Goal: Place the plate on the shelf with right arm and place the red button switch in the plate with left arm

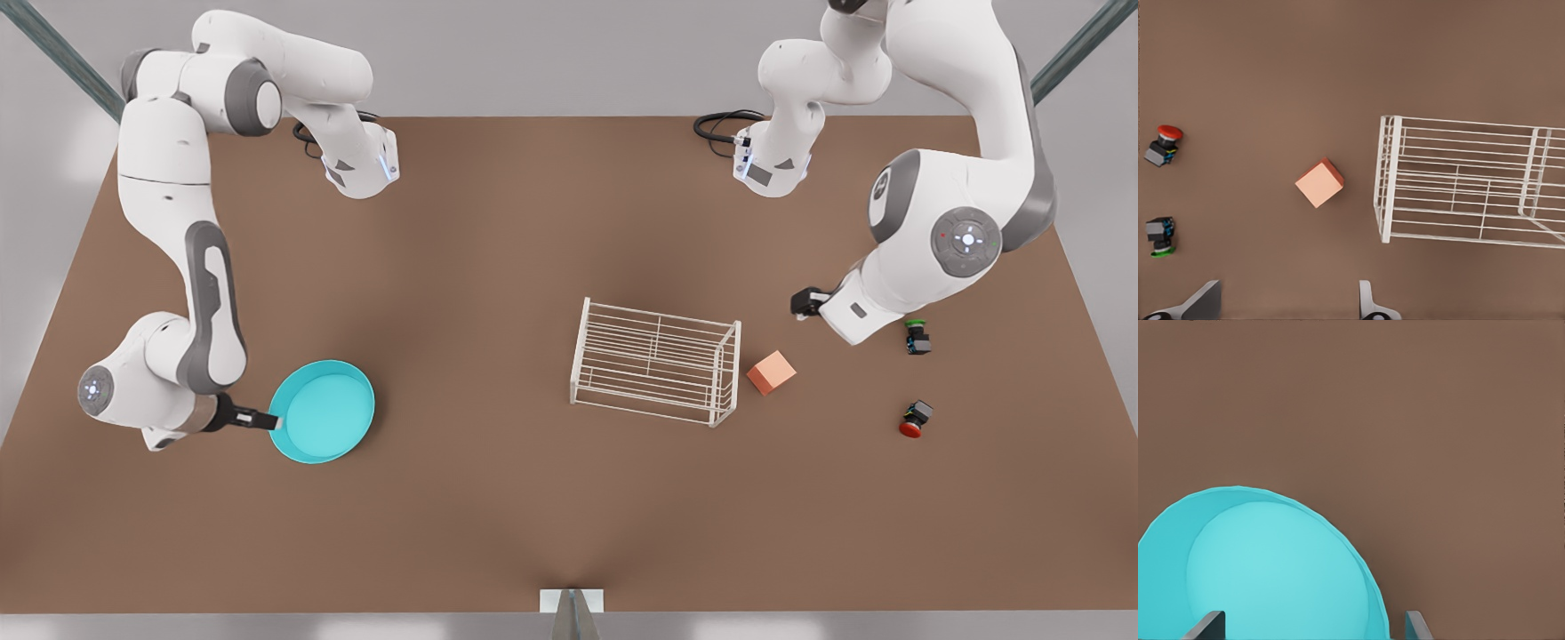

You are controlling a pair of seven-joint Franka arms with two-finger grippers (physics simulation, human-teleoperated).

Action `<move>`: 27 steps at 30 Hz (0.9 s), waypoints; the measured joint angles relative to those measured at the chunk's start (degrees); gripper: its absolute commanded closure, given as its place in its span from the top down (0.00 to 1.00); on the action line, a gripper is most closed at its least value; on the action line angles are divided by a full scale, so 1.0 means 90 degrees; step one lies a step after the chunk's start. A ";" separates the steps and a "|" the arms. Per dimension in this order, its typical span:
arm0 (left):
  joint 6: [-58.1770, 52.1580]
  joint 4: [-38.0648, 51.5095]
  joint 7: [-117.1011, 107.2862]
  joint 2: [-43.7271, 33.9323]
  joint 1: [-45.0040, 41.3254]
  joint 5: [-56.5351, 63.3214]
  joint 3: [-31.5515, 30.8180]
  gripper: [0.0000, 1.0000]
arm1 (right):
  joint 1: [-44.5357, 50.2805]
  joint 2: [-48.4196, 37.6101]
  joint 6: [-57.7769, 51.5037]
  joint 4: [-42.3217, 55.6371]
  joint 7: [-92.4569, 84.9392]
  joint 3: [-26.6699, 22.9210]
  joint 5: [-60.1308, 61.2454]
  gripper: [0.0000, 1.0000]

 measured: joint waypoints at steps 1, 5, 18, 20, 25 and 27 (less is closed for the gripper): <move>-0.0013 0.0001 -0.0005 -0.0001 0.0015 0.0016 0.0010 1.00 | -0.0065 0.0076 0.0072 -0.0002 -0.0082 0.0002 0.0040 1.00; -0.0053 0.0002 -0.0022 0.0002 0.0054 0.0054 0.0041 1.00 | -0.0224 0.0240 0.0230 -0.0093 -0.0385 0.0067 0.0132 1.00; -0.0106 -0.0012 -0.0054 0.0010 0.0082 0.0073 0.0053 1.00 | -0.0274 0.0347 -0.0047 -0.0499 -0.1070 0.0121 0.0338 0.81; -0.0120 -0.0009 -0.0059 0.0009 0.0083 0.0072 0.0056 1.00 | -0.0272 0.0352 -0.0097 -0.0502 -0.1147 0.0121 0.0385 0.74; -0.0136 -0.0006 -0.0069 0.0018 0.0083 0.0071 0.0054 1.00 | -0.0279 0.0360 -0.0098 -0.0430 -0.1308 0.0121 0.0445 0.74; -0.0133 0.0000 -0.0072 0.0025 0.0082 0.0069 0.0057 1.00 | -0.0278 0.0376 -0.0011 -0.0419 -0.1370 0.0121 0.0452 0.74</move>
